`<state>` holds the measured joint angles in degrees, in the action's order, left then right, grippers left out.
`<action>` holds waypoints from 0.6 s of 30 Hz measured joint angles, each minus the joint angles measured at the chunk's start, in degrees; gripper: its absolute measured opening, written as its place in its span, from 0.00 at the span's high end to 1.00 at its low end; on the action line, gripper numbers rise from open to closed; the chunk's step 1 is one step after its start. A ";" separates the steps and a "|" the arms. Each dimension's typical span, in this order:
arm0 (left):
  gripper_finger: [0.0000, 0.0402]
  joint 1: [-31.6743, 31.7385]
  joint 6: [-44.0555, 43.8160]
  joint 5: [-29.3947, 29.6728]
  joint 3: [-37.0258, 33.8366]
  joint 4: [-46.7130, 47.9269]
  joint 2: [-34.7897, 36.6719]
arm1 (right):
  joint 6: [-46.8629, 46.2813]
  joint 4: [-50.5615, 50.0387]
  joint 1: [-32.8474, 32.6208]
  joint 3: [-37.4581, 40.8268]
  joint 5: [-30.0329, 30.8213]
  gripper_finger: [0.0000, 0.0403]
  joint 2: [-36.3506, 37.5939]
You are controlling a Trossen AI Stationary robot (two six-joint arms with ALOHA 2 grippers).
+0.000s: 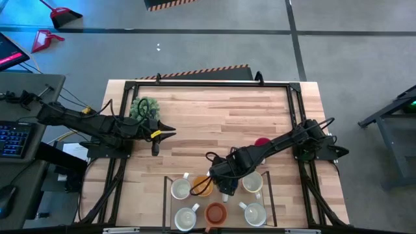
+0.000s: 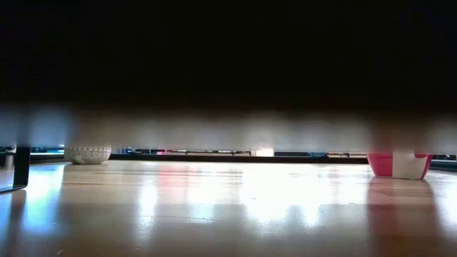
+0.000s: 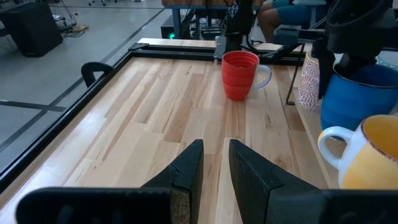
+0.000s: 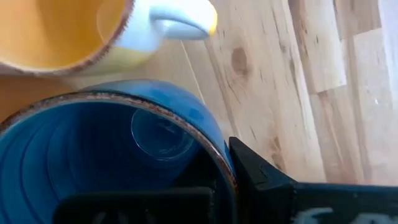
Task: Place coffee mugs
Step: Adjust the blue mug on the shelf
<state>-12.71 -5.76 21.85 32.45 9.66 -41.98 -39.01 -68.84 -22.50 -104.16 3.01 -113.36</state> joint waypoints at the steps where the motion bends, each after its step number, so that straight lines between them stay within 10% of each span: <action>1: 0.83 -0.01 0.00 0.00 0.00 -0.01 0.01 | -0.10 0.23 0.00 0.00 -0.02 1.00 0.00; 18: 0.83 -0.01 0.01 -0.01 0.00 0.15 0.00 | -7.69 -1.73 -0.04 -0.02 -1.75 1.00 -3.61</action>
<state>-12.72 -5.74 21.84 32.45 9.80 -41.98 -46.70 -70.57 -22.55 -104.18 1.26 -116.97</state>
